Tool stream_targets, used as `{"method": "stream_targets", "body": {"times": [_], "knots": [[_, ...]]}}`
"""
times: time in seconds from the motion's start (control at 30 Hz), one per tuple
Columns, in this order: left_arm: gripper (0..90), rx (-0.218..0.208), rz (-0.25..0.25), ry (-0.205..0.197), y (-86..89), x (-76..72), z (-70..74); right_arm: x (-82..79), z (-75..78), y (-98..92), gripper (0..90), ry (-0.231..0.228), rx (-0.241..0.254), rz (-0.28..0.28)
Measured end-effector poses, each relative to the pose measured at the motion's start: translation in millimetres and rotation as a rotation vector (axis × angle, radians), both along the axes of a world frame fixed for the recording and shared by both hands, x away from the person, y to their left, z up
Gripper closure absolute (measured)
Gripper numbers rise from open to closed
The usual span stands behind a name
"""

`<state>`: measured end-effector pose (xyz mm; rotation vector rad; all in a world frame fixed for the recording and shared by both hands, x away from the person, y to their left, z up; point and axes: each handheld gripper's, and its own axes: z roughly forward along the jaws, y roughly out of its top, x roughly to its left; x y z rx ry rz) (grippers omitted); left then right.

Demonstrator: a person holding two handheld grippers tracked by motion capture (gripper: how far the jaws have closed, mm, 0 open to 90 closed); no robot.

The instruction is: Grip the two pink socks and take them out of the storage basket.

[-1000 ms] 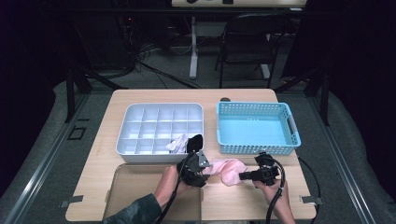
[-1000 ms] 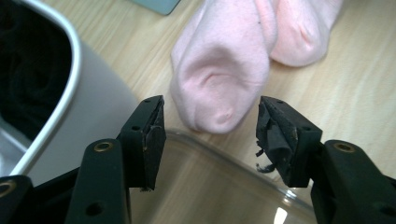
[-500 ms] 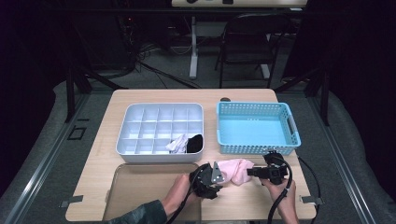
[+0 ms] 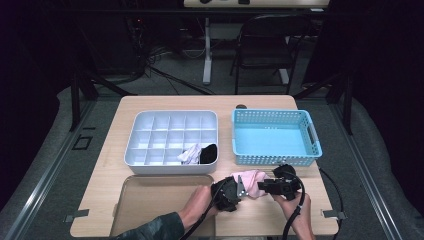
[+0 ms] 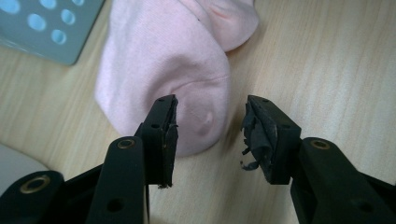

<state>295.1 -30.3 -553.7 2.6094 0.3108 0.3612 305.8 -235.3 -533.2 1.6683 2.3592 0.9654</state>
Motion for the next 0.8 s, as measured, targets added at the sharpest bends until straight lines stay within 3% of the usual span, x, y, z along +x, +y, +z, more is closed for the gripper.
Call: {"method": "stream_targets", "body": {"times": [0.07,0.27,0.37,0.5,0.57,0.63,0.8], "knots": [[54.2,0.018,0.008,-0.016,-2.2,0.8,-2.4,2.5,-6.8,7.0,62.5,0.012,-0.025,0.03],[62.0,-0.007,0.048,-0.009,-2.4,8.7,-6.6,4.9,-18.6,23.5,58.7,0.026,-0.112,0.072],[66.1,-0.012,0.053,-0.022,-2.0,10.6,-7.6,5.6,-23.2,26.7,63.2,0.026,-0.155,0.074],[72.3,-0.018,0.051,-0.041,-2.4,12.5,-9.6,6.5,-23.6,25.6,70.6,0.02,-0.164,0.067],[80.1,-0.027,0.05,-0.054,-2.7,13.9,-10.6,6.6,-24.0,24.5,75.3,0.012,-0.172,0.063],[83.9,-0.04,0.053,-0.048,-2.2,15.3,-10.4,6.8,-23.8,23.1,79.2,0.018,-0.17,0.057],[85.5,-0.121,0.085,0.051,8.0,21.0,-3.1,6.6,-23.1,16.4,82.0,0.046,-0.159,0.065]]}}
